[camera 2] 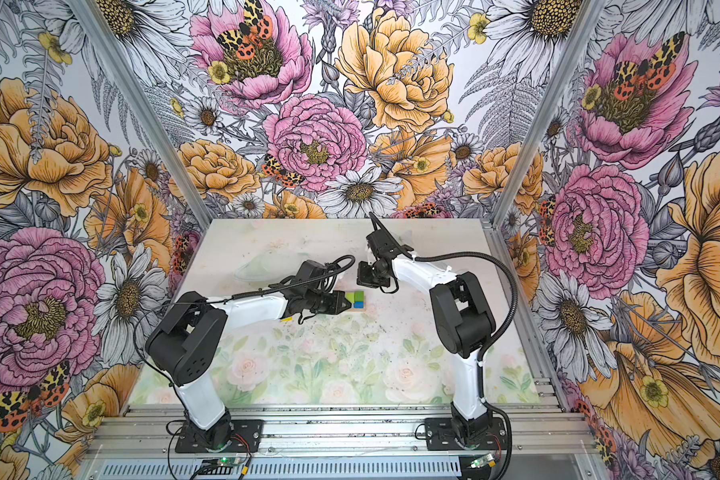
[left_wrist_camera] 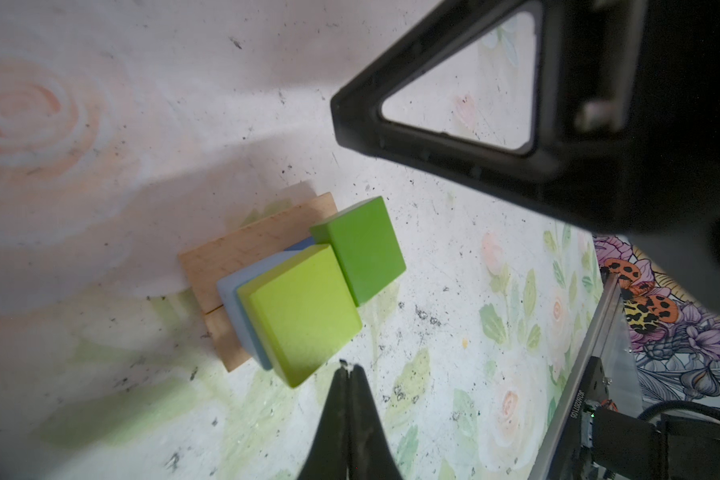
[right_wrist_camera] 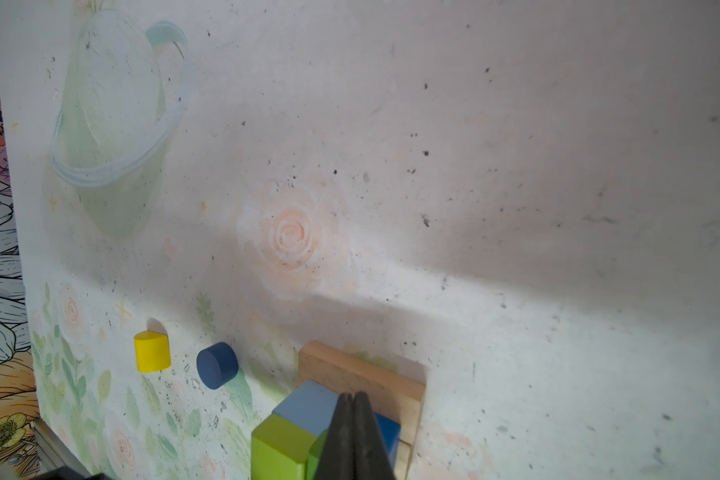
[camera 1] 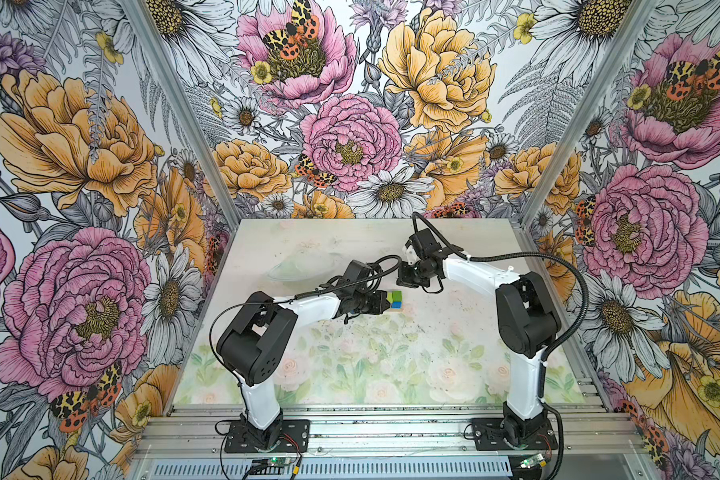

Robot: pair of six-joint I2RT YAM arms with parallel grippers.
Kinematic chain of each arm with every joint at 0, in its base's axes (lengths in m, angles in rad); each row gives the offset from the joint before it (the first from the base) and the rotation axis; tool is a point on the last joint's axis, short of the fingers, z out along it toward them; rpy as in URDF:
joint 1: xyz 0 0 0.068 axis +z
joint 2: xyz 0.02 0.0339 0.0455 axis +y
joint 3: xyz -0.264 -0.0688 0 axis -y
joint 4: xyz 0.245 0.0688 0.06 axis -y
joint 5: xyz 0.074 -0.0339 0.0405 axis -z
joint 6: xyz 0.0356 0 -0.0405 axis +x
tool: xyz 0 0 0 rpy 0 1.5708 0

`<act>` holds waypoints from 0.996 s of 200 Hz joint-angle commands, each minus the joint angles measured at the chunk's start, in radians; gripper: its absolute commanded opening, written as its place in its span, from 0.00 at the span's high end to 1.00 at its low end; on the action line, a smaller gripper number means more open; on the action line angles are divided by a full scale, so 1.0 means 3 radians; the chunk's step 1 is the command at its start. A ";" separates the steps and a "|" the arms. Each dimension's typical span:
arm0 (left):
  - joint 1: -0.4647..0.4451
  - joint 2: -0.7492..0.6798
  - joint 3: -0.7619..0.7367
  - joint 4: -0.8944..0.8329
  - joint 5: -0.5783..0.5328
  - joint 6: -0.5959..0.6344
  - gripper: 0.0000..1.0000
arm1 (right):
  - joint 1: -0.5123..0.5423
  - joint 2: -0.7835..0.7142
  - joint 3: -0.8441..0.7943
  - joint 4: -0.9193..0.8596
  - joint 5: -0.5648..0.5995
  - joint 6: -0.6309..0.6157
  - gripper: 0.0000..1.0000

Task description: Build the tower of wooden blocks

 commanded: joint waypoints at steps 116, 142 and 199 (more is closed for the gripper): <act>0.0044 0.0059 0.0094 0.0047 0.0049 0.0000 1.00 | 0.0069 -0.0084 -0.0007 0.0063 0.0011 0.0057 1.00; 0.0049 0.0058 0.0094 0.0042 0.0049 0.0001 1.00 | 0.0070 -0.0069 -0.0024 0.0063 0.0016 0.0069 1.00; 0.0055 0.0056 0.0089 0.0043 0.0045 0.0000 1.00 | 0.0069 -0.0069 -0.0040 0.0063 0.0022 0.0067 1.00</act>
